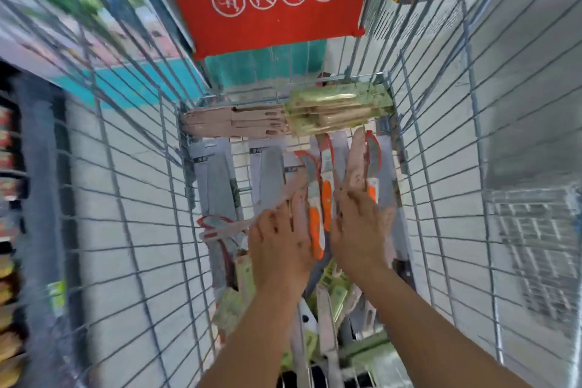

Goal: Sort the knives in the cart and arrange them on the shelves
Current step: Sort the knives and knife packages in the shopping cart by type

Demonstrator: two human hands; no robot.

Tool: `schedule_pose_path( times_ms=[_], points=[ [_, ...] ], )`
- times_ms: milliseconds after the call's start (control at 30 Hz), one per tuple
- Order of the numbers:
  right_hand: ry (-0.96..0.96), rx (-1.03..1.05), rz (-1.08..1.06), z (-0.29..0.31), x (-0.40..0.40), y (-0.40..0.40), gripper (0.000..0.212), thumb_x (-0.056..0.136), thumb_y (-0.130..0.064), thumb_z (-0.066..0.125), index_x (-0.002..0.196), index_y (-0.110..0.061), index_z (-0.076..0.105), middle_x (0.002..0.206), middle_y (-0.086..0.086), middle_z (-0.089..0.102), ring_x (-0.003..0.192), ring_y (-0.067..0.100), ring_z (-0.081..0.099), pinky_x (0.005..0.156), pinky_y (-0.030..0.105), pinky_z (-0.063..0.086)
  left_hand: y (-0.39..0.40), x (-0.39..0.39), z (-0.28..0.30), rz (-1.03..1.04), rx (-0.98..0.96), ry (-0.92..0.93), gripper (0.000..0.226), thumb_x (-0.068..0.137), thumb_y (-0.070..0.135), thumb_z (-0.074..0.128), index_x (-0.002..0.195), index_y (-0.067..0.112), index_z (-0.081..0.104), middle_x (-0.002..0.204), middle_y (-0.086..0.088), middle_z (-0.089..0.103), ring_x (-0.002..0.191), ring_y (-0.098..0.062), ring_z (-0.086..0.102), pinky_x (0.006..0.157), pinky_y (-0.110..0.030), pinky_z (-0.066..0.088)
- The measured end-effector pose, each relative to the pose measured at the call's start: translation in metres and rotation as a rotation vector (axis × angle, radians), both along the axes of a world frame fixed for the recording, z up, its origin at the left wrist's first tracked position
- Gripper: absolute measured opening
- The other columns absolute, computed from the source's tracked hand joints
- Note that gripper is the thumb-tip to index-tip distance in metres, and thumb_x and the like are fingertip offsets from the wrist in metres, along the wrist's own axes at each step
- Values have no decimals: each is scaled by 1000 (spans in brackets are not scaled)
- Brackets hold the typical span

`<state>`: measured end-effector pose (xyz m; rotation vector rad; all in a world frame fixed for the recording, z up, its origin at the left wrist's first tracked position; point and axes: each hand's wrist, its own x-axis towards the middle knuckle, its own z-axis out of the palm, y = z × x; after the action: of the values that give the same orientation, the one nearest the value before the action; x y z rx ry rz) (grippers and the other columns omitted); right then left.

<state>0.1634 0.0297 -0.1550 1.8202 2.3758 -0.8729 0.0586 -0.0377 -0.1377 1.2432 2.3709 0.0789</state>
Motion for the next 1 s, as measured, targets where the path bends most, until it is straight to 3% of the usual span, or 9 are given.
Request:
schedule_pose_path(
  times_ms=[100, 167, 267, 400, 533, 633, 833, 933, 1000],
  points=[
    [-85, -7, 181, 3, -5, -20, 45, 92, -27, 51, 136, -21, 47, 150, 11, 31, 135, 29, 26, 114, 44, 20, -30, -4, -4, 49, -201, -88, 65, 93, 39, 46, 147, 19, 17, 153, -10, 19, 139, -29, 19, 114, -39, 19],
    [-149, -89, 238, 1, -6, -29, 56, 93, -31, 50, 146, -29, 30, 158, 3, 10, 143, 25, 11, 115, 40, 10, -45, -7, -5, 21, -233, -104, 65, 91, 35, 52, 146, 20, 21, 156, -7, 11, 142, -28, 12, 116, -39, 16],
    [-154, -122, 217, 4, -4, -35, 64, 93, -28, 51, 149, -32, 21, 159, 1, 5, 145, 23, 5, 117, 39, 8, -55, -13, -3, -19, -141, -80, 51, 93, 31, 52, 140, 20, 34, 151, -10, 20, 137, -29, 21, 112, -37, 21],
    [-157, -131, 199, 11, -6, -40, 58, 94, -26, 49, 148, -26, 28, 157, 3, 13, 145, 24, 9, 116, 38, 12, -47, -32, -6, 64, -57, -13, 55, 95, 18, 48, 145, 17, 25, 153, -10, 21, 141, -29, 18, 115, -38, 17],
    [-158, -52, 175, 16, -14, -47, 45, 91, -25, 51, 135, -19, 45, 138, 11, 38, 127, 31, 34, 105, 39, 28, -35, -50, -9, -85, -132, 62, 41, 91, 23, 55, 129, 16, 42, 132, -7, 46, 123, -28, 41, 103, -38, 31],
    [-173, -65, 229, 13, -24, -57, 43, 92, -31, 50, 132, -16, 44, 127, 10, 43, 119, 30, 38, 96, 36, 35, -28, -55, -8, -126, -166, 104, 29, 88, 17, 56, 117, 16, 52, 119, -7, 55, 111, -28, 47, 95, -38, 34],
    [-267, -63, 189, 10, -28, -51, 50, 91, -35, 56, 130, -10, 38, 127, 12, 45, 118, 29, 42, 93, 34, 39, -19, -59, 1, 58, -151, -47, 29, 91, 39, 52, 97, 12, 63, 97, -7, 62, 95, -28, 57, 74, -36, 42],
    [-274, -98, 124, 12, -25, -41, 48, 92, -28, 52, 134, -11, 35, 126, 12, 45, 114, 30, 47, 87, 37, 42, -16, -59, 3, 126, -79, -89, 15, 92, 21, 54, 100, 10, 59, 100, -9, 60, 92, -29, 61, 69, -36, 45],
    [-301, -93, 157, 14, -23, -36, 48, 92, -34, 53, 130, -11, 37, 123, 12, 47, 109, 29, 52, 80, 36, 45, -11, -58, 1, 152, -46, -141, 21, 91, 10, 53, 112, 10, 54, 112, -10, 53, 100, -30, 57, 74, -36, 41]
  ],
)
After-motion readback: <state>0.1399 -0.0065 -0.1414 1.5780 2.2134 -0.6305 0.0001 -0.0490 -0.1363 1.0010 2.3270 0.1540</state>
